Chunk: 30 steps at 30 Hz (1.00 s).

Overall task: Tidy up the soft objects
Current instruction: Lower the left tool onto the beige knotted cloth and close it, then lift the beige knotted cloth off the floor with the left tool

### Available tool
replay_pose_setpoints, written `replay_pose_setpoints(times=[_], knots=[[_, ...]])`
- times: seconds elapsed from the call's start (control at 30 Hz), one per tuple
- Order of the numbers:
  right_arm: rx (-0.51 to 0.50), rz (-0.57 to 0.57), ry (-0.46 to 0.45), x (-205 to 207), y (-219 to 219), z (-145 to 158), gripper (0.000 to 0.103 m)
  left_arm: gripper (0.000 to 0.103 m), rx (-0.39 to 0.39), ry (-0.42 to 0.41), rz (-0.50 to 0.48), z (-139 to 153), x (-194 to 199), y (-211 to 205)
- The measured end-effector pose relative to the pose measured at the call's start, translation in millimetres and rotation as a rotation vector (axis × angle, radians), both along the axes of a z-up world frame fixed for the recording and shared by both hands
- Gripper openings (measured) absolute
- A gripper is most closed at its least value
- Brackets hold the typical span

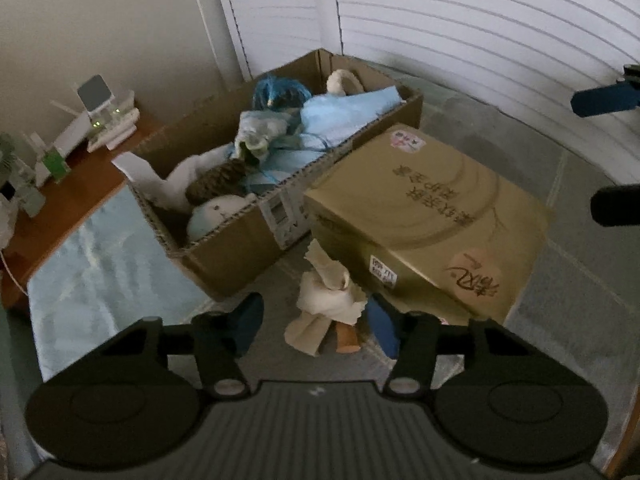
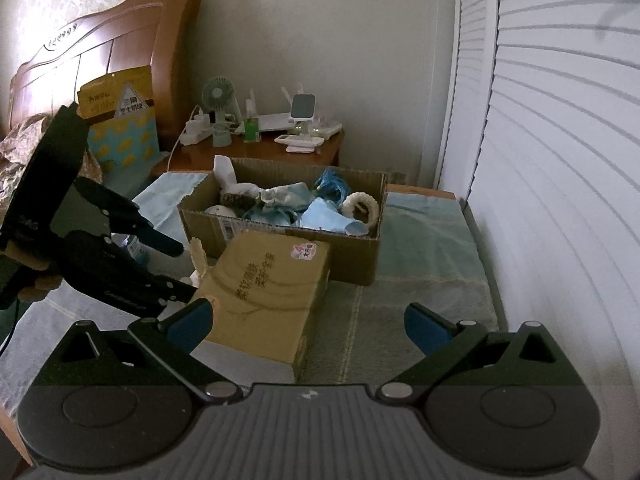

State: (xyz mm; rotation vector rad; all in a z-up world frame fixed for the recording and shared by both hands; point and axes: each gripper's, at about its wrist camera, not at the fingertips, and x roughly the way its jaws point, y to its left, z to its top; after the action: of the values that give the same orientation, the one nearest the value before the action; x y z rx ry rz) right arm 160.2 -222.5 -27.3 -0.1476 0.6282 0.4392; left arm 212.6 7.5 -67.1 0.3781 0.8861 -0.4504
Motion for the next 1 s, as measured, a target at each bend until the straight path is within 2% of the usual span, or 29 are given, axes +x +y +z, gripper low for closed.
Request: replay_pose_setpoints(times=[0.07,0.2,0.27,0.37,0.73,0.87,1.0], knots=[[-0.002,0.000,0.003,1,0,-1,0.103,0.048,-0.005,0.012,0.000,-4,3,-1],[-0.001,0.003,0.009,3,1,-2,0.103,0.041,-0.029,0.029,0.005,-7,7,-1],[-0.002,0.006,0.010,3,2,-2,0.103,0.032,-0.035,0.030,0.001,-7,7,-2],[-0.005,0.009,0.011,2,3,-2,0.103,0.026,-0.052,0.029,-0.001,-3,5,-1],[0.008,0.031,-0.003,-5,4,3,0.103,0.026,-0.067,0.015,0.007,16,-27,2],[0.009,0.038,-0.004,-7,6,4,0.103,0.026,-0.057,0.036,0.010,13,-46,4],[0.007,0.042,-0.002,-10,8,4,0.103,0.029,-0.085,0.050,0.040,6,-60,11]])
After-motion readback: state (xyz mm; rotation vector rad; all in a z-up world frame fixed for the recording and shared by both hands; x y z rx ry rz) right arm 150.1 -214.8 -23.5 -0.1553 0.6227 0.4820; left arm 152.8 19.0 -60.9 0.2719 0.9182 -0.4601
